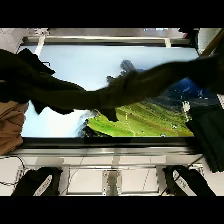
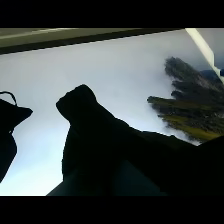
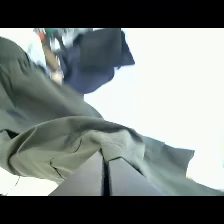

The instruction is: Fold the clothes and pants, and hang the long-sleeved shirts on hangers.

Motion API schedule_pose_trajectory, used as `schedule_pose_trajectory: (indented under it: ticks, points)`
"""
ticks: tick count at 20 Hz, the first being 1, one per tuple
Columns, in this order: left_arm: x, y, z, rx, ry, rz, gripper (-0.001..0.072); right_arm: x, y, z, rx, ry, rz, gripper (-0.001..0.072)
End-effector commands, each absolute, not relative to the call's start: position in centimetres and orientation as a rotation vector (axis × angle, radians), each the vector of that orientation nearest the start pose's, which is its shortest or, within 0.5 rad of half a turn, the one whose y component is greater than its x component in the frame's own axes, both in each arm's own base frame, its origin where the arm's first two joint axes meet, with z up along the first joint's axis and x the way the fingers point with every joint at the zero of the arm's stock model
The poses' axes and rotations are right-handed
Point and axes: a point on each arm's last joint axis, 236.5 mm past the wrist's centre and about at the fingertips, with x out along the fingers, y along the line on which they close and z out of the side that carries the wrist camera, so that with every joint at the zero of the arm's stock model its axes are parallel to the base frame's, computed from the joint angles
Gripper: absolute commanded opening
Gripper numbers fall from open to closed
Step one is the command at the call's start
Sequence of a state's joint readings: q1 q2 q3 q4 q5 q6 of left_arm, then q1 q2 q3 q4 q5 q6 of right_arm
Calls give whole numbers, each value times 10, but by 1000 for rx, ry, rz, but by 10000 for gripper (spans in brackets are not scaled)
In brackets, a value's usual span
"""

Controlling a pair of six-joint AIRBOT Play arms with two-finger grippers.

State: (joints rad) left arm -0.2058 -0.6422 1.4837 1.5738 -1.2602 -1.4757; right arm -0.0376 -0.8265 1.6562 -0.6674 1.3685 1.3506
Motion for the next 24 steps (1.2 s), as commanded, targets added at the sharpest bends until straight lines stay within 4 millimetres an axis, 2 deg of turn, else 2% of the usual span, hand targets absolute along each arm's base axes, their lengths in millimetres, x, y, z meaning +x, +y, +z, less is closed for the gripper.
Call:
schedule_pose_trajectory:
  ticks: [1,4,7,9,10,11,13,15,17,19,21,23,24]
  points:
    - [268,-62,336,197,582,-266,16,259,166,437,188,340,787,-1]
    - [314,-77,296,230,702,-298,17,317,160,399,232,458,752,-1]
    - [379,-90,278,225,669,-286,17,383,157,347,298,581,736,-1]
    - [411,-99,274,199,622,-279,17,416,157,319,298,610,740,0]
    - [423,-102,281,187,571,-275,17,429,155,317,302,587,730,0]
    - [431,-103,291,181,517,-272,17,439,152,322,308,549,711,-1]
    - [433,-104,324,170,418,-267,17,439,149,346,276,470,705,-1]
    - [417,-102,355,168,369,-270,17,416,154,384,211,408,745,0]
    - [386,-100,391,165,305,-279,17,375,160,432,138,321,782,0]
    - [344,-96,432,157,206,-292,17,323,162,477,97,203,784,0]
    - [295,-89,469,145,99,-304,17,262,164,511,43,97,789,0]
    - [250,-76,491,135,27,-301,16,200,165,542,1,-34,778,-1]
    - [231,-71,497,132,1,-299,16,177,162,558,2,-100,757,-2]
